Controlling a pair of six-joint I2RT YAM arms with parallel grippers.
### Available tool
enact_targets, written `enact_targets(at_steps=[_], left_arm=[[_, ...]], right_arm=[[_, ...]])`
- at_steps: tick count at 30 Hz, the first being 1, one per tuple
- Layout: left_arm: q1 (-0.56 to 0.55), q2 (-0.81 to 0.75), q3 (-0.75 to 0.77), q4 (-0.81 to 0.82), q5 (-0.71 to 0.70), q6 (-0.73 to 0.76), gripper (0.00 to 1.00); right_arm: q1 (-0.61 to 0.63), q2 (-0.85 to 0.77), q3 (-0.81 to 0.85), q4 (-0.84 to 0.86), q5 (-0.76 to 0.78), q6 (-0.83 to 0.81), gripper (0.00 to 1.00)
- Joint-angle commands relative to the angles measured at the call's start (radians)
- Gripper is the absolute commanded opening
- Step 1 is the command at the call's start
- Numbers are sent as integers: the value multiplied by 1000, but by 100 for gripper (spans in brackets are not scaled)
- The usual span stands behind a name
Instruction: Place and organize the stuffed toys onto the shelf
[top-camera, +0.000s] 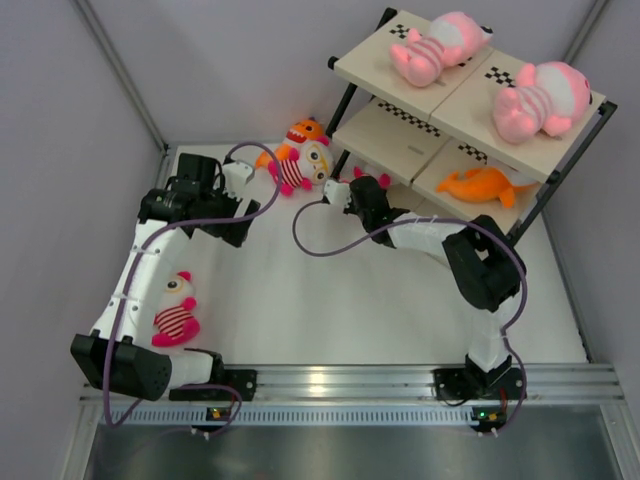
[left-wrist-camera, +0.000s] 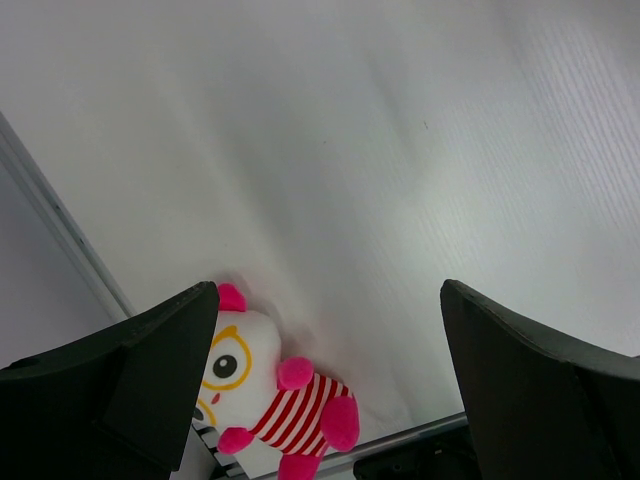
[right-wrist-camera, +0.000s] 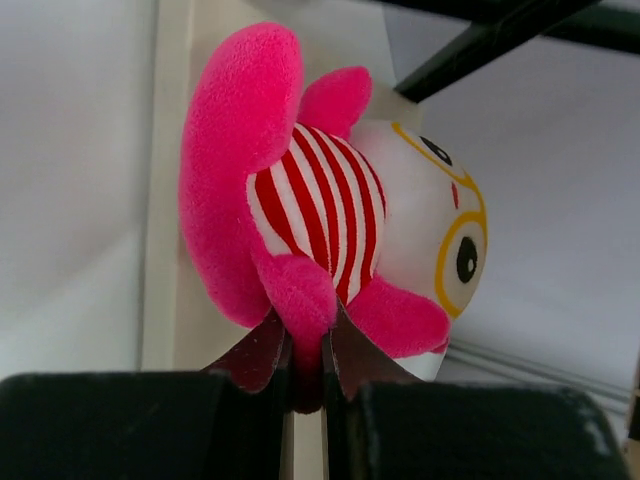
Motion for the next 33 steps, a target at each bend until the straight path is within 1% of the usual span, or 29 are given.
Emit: enact_targets(at_steps=[1,6,8,9,11,12,14,15,17,18,21,23,24,25,26,27,28,29,30,32,33], left_arm=[[1,-28,-7,23,0,7,99],[1,-27,-15,23,1,1,99],[1,-24,-17,23,3,1,99],[1,-22,-18,23,3,1,99],[1,-18,-20,21,4,1,99],[1,-16,-21,23,1,1,98],[1,-16,-26,21,-2,-1,98],[1,-18,-26,21,-2,2,99],[1,-16,-35,21,-2,2,99],[1,-11,-39,21,-3,2,99],[1,30,-32,23,-2,-1,99],[1,91,-10,35,-3,-4,99],[1,117,32,46,-37,-16,99],[1,177,66,57,-43,-51,98],[-1,212,106,60,-36,-59,98],[-1,249,193,61,1,-61,97],[-2,330,241,67,10,-76,97],[-5,376,293,69,13,-88,94],[-7,478,404,74,9,-119,92],[-7,586,521,84,1,-151,88],[-7,684,624,104,7,-183,84]], right_arm=[[-43,36,6,102,3,-23,0],[-75,59,6,137,-6,-34,0],[-81,70,-1,157,2,-55,4],[-83,75,-1,163,6,-64,10],[-83,76,-7,176,20,-70,18],[-84,70,-15,186,23,-70,27],[-80,52,-46,208,22,-69,36],[-76,32,-58,211,19,-69,46],[-70,-6,-90,214,6,-61,56],[-66,-19,-110,214,2,-60,63],[-47,-68,-147,237,0,-58,69],[-30,-108,-159,239,-4,-57,70],[-24,-123,-172,240,-9,-55,72],[-14,-135,-176,242,-15,-54,73],[-9,-161,-181,242,-26,-50,74],[-4,-172,-185,242,-31,-38,75],[5,-186,-185,237,-35,-32,76],[8,-209,-187,234,-43,-24,76],[14,-221,-192,232,-47,-6,76],[20,-261,-202,229,-51,12,76],[28,-276,-216,228,-54,29,76]])
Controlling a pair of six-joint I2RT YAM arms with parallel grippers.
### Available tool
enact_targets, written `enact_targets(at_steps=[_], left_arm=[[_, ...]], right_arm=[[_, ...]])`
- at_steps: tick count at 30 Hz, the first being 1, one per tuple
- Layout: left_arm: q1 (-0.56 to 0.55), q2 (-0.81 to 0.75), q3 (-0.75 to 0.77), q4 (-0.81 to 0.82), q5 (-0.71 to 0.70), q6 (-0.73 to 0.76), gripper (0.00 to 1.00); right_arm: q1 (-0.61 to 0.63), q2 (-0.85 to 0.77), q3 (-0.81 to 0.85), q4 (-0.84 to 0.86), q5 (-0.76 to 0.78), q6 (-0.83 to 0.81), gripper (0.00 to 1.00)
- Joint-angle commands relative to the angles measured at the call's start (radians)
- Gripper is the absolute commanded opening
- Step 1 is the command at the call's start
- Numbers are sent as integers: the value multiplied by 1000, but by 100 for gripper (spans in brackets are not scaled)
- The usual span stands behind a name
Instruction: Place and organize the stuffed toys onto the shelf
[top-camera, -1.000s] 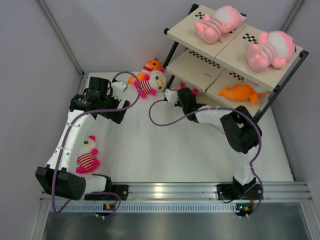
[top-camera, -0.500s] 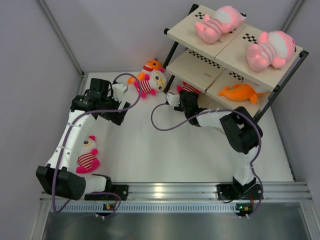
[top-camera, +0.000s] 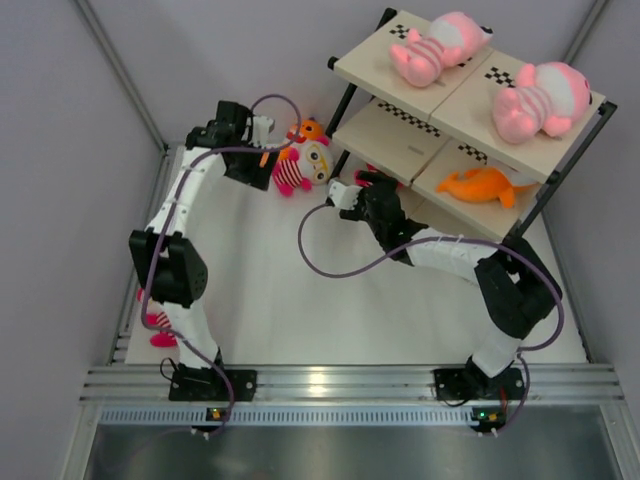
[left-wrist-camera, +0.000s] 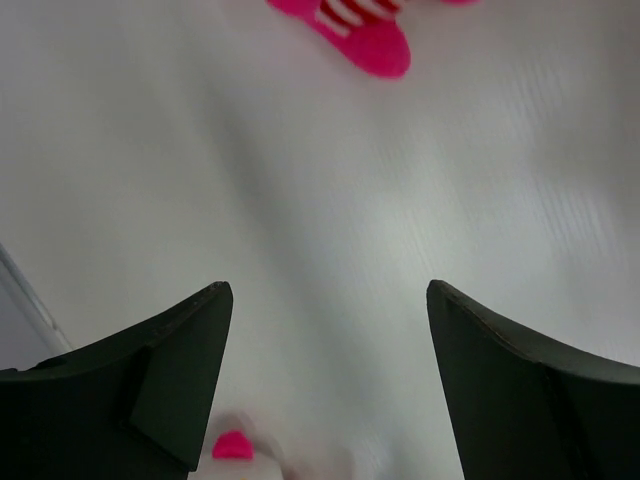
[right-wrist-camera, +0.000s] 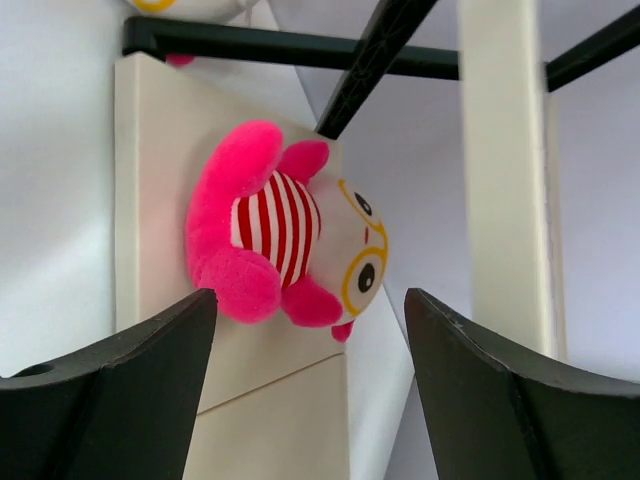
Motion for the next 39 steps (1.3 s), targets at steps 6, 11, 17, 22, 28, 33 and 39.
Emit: enact_targets(at_steps=[6,11,17,22,28,33,39], left_arm=[[-14,433,492,168,115,-170,88],[-42,551,494,400,60,-172,99],[-53,686,546,432,-39,-146,99],[-51,732,495,430,-92,-124,80],[-53,662,388,429,-71,-153,0],[-46,420,121,427,-54,-278,0],[-40,-28,-252,404,102,-443,0]], right_arm=[[55,-215,-95,47,-85,132,76],[85,-298,-138,42,-105,161,76],[119,-370,-183,44,-119,204,76],[138,-386,-192,47,-119,200,76],[157,-390,-186,39,-124,217,76],[203,-395,-166,-10,-192,218,75],[263,-432,-175,51,-415,367,74]])
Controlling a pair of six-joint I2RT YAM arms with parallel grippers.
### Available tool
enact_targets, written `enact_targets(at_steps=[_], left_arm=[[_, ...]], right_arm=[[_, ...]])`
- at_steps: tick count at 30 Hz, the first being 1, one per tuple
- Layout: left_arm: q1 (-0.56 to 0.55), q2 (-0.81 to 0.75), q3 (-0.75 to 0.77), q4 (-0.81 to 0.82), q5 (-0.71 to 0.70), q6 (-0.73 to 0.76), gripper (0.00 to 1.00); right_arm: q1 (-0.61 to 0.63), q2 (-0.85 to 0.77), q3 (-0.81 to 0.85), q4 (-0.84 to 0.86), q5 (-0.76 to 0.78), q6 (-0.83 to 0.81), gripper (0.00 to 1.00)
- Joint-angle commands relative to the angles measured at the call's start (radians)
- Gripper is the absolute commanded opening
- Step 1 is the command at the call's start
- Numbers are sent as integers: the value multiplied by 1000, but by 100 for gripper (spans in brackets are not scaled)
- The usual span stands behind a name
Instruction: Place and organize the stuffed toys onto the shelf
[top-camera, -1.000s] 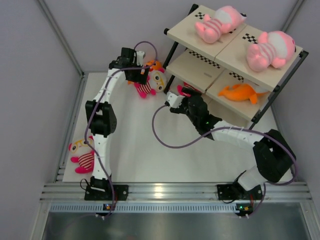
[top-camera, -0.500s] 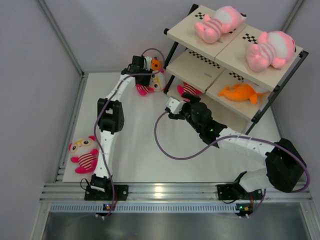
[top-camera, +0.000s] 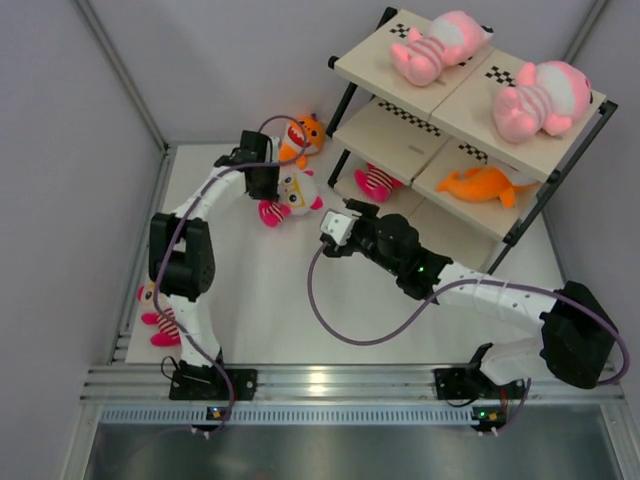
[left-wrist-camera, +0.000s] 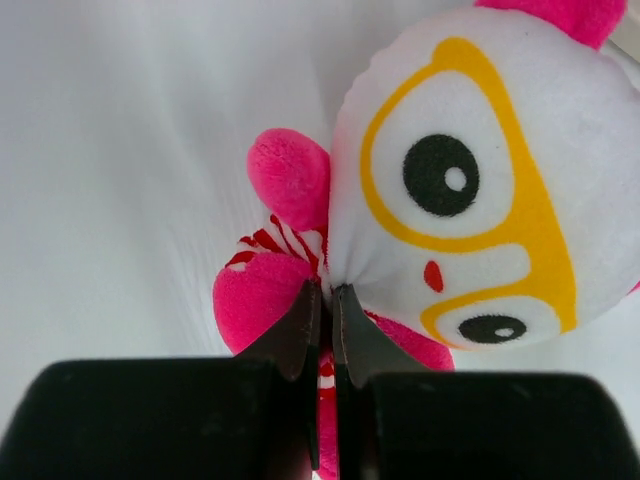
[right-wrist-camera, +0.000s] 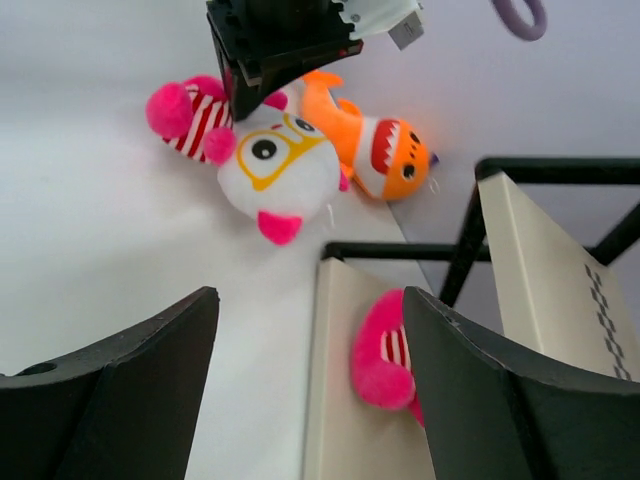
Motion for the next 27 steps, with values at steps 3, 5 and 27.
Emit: enact_targets(at_steps=[3,5,27], left_arm=[[15,-424,-247,-31,146,-244,0],[20,-545,-341,-32,154,-323,0],[70,-760,-397,-110,281,-503,0]], right_arm=[[124,-17,21,157,-69,164,73],[209,36,69,173,-15,199,73],[235,460,495,10,254,469,31]])
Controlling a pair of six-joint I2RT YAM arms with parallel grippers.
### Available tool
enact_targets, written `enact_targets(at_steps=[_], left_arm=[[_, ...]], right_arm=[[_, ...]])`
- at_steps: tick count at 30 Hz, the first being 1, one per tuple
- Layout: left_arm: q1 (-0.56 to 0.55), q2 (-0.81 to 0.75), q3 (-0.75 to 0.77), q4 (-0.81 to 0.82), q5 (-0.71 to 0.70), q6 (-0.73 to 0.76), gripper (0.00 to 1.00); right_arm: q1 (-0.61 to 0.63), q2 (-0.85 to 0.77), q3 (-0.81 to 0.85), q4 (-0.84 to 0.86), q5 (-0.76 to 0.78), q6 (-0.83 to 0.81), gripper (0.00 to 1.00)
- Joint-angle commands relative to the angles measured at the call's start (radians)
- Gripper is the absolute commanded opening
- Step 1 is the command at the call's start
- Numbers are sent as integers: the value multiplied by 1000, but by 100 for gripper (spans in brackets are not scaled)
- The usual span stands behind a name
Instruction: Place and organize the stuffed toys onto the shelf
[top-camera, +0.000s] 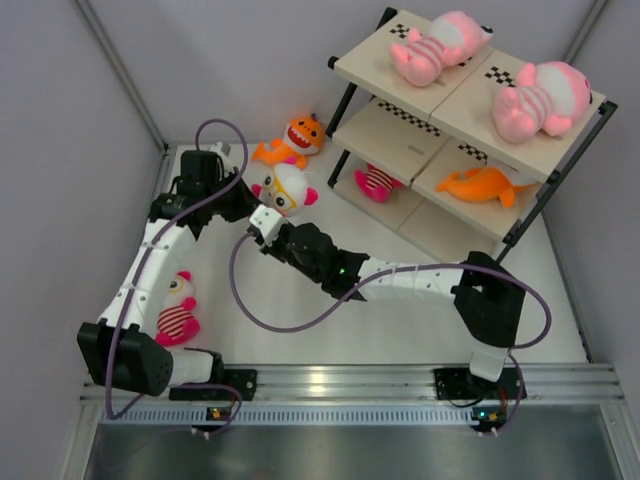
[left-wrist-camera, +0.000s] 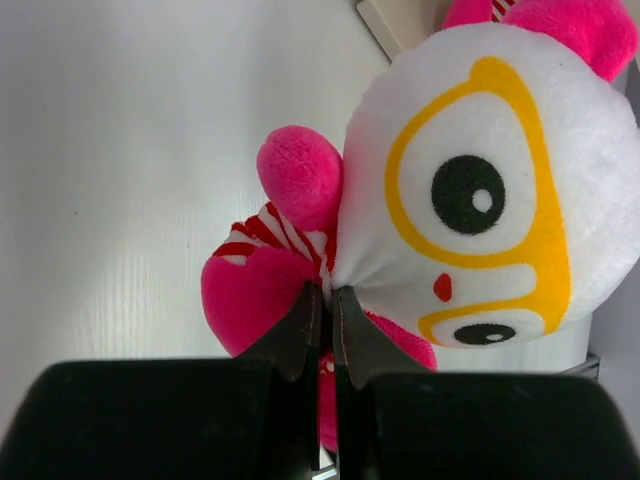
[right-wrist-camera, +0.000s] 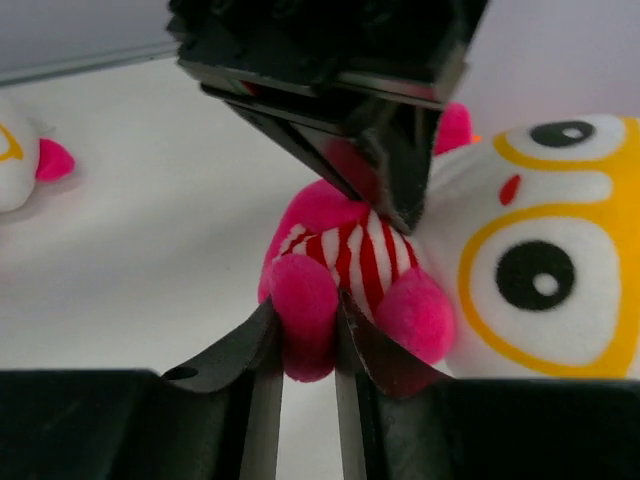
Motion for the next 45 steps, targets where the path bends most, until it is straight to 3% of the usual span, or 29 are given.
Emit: enact_targets(at_steps=[1,4,8,9,13,17,29,35,39,45], left_arm=[[33,-44,-12,-8,89,-43,0],[54,-38,-19,-8,100,-20,0],[64,-34,-16,-9,19,65,90],[64,-27,-12,-12,-32,85,99],[70,-12,4,-12,-103,161,99],[90,14,10,-12,-52,171,99],[105,58,28,-12,11,169,99],[107,74,36,-11,23,160,99],[108,78,40,-11,26,157,99],[108,77,50,-11,41,157,98]], right_arm=[[-32,7,90,-45,52,79,21],[-48,-20,73,-101,60,103,0],[-146,-125,1,-258,-105,183,0],[-168,-171,-17,-298,-212,186,0],[-259,-283,-131,-532,-270,114,0],[-366,-393,-232,-611,-296,67,0],[-434,-605,-264,-798,-42,-80,0],[-504,-709,-428,-507,70,-217,0],[-506,-745,-560,-275,0,-344,0],[-549,-625,-730,44,-3,-453,0]])
